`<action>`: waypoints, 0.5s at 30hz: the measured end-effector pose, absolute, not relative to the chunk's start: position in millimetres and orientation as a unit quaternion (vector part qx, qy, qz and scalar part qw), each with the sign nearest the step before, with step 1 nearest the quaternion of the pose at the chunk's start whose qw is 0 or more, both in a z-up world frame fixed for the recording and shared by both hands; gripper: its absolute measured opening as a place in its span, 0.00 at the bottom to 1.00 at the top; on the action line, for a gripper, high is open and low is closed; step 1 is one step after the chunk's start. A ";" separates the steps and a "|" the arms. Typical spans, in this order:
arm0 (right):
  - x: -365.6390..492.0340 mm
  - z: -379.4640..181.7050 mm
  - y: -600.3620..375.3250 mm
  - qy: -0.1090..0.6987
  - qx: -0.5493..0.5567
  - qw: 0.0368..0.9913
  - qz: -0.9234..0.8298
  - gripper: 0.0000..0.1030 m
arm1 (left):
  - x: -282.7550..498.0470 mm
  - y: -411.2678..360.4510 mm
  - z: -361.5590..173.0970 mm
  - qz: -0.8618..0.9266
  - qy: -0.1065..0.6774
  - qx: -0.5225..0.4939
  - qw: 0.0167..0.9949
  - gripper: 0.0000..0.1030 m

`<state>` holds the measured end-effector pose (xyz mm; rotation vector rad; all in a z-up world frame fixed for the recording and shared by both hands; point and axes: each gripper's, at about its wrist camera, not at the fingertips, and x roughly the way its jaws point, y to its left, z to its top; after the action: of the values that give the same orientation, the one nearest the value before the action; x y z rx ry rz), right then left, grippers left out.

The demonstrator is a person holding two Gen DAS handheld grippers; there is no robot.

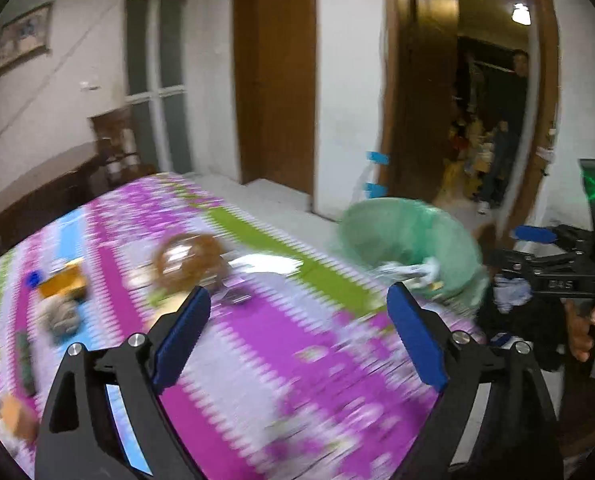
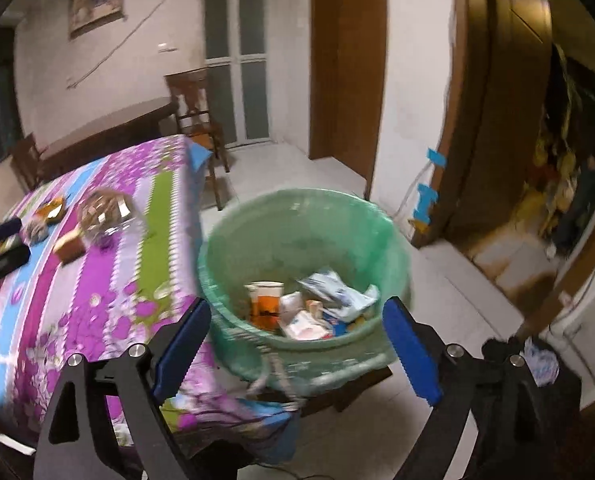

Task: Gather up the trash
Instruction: 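Move both tools back over the tablecloth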

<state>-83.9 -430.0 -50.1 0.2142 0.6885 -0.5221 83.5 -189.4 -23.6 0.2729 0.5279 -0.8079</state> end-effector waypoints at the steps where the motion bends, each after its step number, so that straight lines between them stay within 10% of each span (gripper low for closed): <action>1: -80.0 -50.6 -418.0 0.329 0.099 0.907 -0.242 0.88 | 85.5 -173.2 -25.7 -0.370 0.249 0.131 0.885 0.84; 15: 15.7 -43.0 -280.6 0.297 0.075 0.948 -0.090 0.95 | 107.0 11.3 -33.6 -0.145 0.244 -0.013 0.959 0.86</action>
<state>15.7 -280.6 -43.0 0.1523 0.6038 -0.1838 107.0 11.3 -33.6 -0.0258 0.4948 -0.2934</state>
